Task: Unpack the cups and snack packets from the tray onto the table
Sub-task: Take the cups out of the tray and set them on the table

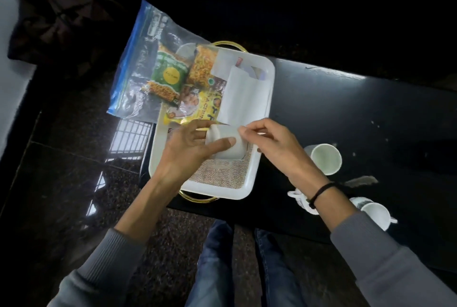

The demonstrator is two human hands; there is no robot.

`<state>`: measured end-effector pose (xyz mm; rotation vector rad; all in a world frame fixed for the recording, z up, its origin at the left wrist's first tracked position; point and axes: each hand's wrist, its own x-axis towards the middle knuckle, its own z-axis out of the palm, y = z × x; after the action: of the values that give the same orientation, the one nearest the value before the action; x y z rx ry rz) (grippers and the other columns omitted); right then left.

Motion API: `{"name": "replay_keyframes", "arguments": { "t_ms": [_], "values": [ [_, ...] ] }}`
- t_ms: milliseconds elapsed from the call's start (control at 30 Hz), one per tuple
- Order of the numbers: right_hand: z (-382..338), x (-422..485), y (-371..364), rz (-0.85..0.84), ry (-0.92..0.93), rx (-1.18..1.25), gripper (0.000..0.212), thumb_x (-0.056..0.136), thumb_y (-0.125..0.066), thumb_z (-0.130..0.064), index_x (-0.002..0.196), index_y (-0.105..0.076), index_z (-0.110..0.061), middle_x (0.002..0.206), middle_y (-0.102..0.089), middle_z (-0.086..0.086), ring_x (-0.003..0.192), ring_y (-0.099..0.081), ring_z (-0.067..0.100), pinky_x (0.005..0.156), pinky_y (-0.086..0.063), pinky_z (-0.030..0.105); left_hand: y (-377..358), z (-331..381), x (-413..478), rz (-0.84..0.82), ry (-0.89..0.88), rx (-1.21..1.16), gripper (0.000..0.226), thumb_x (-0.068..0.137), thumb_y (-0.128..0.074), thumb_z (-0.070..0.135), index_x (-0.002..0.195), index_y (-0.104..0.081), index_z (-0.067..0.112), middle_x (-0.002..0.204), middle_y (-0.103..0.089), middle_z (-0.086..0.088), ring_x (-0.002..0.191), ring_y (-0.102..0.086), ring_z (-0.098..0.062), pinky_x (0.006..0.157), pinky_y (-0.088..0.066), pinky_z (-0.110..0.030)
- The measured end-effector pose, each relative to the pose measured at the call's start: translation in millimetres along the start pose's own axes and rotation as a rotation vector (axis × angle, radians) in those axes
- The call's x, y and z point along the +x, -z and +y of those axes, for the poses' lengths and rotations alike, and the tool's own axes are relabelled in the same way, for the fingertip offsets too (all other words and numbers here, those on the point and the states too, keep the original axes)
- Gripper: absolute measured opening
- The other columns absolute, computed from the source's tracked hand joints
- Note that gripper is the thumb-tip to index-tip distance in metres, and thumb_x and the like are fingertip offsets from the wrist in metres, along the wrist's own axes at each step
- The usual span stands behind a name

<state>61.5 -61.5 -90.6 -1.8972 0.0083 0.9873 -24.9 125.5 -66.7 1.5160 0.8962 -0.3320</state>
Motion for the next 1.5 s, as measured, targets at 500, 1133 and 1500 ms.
{"name": "replay_keyframes", "arguments": {
  "t_ms": [500,1133,1500],
  "values": [
    [61,-75,148,0.289,-0.017,0.439,0.055,0.064,-0.088,-0.057,0.109,-0.073,-0.029,0.106,-0.078,-0.009,0.100,-0.076,0.011,0.077,-0.060,0.029,-178,42,-22,-0.422,-0.020,-0.164,0.040,0.091,-0.076,0.024,0.129,-0.066,0.015,0.117,-0.077,-0.001,0.111,-0.073,-0.014,0.097,-0.058,-0.031],
    [157,-82,188,0.608,0.011,-0.630,0.087,0.073,-0.085,-0.044,0.144,-0.042,-0.016,0.134,-0.063,0.005,0.116,-0.064,0.031,0.084,-0.052,0.038,-273,13,-9,-0.321,-0.019,0.234,0.015,0.092,-0.071,0.015,0.106,-0.076,0.016,0.105,-0.078,-0.003,0.100,-0.074,-0.018,0.093,-0.061,-0.036],
    [164,-82,187,0.511,0.012,-0.743,0.088,0.072,-0.086,-0.043,0.144,-0.046,-0.012,0.135,-0.063,0.007,0.115,-0.065,0.029,0.084,-0.054,0.040,-277,13,-6,-0.341,-0.018,0.252,0.014,0.092,-0.072,0.014,0.106,-0.076,0.016,0.102,-0.079,-0.004,0.100,-0.075,-0.016,0.087,-0.062,-0.030]
  ]
}}
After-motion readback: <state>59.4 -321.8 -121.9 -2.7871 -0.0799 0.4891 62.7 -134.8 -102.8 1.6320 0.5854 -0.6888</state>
